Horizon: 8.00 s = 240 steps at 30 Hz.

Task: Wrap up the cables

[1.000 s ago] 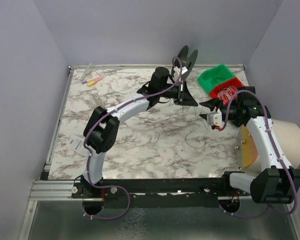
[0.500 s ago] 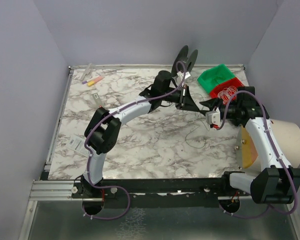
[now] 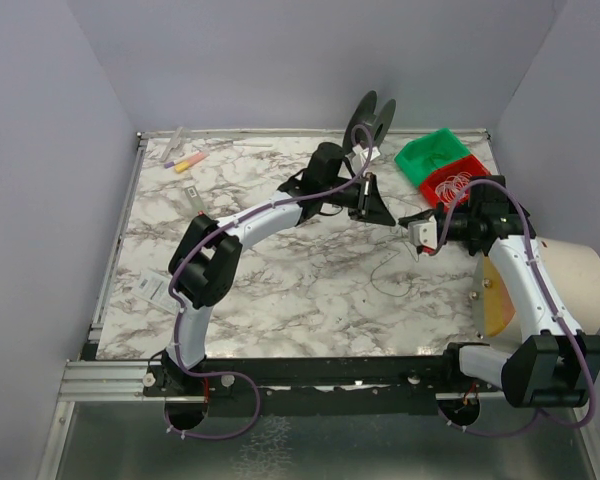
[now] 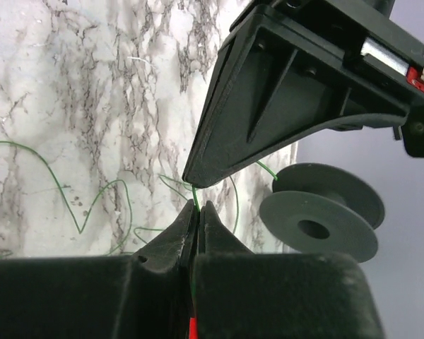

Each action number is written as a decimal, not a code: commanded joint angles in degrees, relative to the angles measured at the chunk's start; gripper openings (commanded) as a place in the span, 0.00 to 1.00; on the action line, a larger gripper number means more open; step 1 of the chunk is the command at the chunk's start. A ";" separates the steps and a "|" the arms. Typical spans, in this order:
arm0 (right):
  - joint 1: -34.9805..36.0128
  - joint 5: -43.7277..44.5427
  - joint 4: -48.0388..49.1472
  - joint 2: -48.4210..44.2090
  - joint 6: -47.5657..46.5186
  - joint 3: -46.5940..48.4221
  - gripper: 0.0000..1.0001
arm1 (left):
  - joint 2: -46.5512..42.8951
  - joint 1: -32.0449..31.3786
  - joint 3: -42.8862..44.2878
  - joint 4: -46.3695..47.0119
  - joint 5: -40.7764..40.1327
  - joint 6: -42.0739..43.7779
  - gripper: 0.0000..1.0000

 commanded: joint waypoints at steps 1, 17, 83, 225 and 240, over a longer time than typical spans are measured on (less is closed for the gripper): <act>0.52 1.64 2.94 0.27 9.14 0.80 0.01 | -2.70 0.34 1.25 -2.53 -1.68 3.07 0.24; 0.49 -0.86 15.23 6.26 50.90 7.84 0.00 | 0.08 16.43 26.97 -27.07 -17.82 22.43 0.99; -14.81 -14.34 49.94 21.48 146.56 17.41 0.00 | 10.23 5.83 34.98 -31.64 -37.84 77.75 0.00; 20.19 -35.92 70.03 31.44 170.29 15.88 0.01 | -14.59 -8.01 22.26 -71.91 -47.69 126.30 0.00; 15.36 -40.00 122.88 35.79 200.51 15.91 0.33 | -13.04 -7.35 27.73 -83.37 -42.34 116.98 0.00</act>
